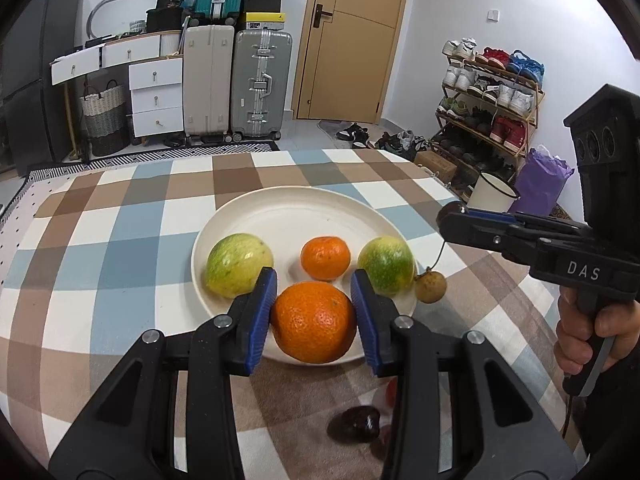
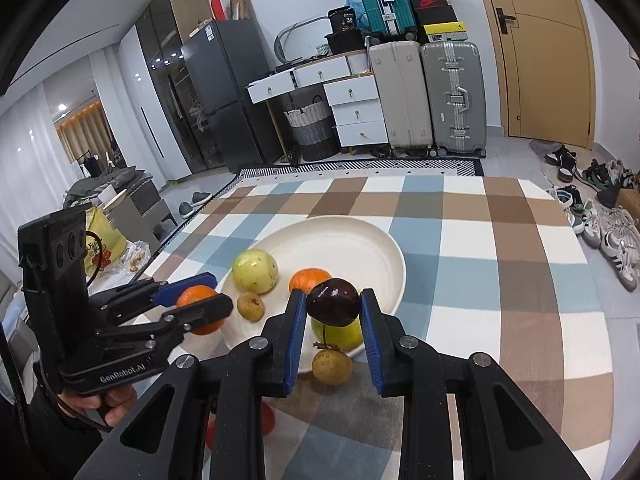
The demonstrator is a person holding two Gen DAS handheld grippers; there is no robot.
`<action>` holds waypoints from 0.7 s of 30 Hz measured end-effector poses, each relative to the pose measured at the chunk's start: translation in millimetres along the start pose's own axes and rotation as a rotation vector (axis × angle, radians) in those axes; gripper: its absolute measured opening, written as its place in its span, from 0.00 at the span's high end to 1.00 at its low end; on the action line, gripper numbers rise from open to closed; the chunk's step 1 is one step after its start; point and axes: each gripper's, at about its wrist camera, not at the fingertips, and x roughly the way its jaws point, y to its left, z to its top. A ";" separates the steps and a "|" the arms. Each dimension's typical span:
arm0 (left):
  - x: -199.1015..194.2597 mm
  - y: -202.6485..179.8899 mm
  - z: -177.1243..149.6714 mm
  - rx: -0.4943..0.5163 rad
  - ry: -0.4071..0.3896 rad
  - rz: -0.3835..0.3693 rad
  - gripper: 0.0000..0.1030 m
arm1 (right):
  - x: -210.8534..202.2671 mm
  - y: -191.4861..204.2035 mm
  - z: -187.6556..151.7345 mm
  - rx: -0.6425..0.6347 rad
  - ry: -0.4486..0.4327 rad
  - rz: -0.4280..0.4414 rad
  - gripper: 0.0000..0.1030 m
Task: Organize fruits
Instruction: 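Carry the mandarin over the plate with the left tool while the right tool carries the plum, then open the left tool to drop the mandarin on the plate while the right tool releases the plum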
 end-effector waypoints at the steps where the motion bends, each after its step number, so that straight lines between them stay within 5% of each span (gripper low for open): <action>1: 2.2 -0.2 1.7 0.000 -0.001 0.001 0.65 | 1.1 0.2 3.7 0.000 -0.001 -0.001 0.73; 21: 49.7 12.5 11.4 0.006 0.025 0.041 0.65 | 56.3 -12.4 32.7 0.004 0.058 -0.052 0.73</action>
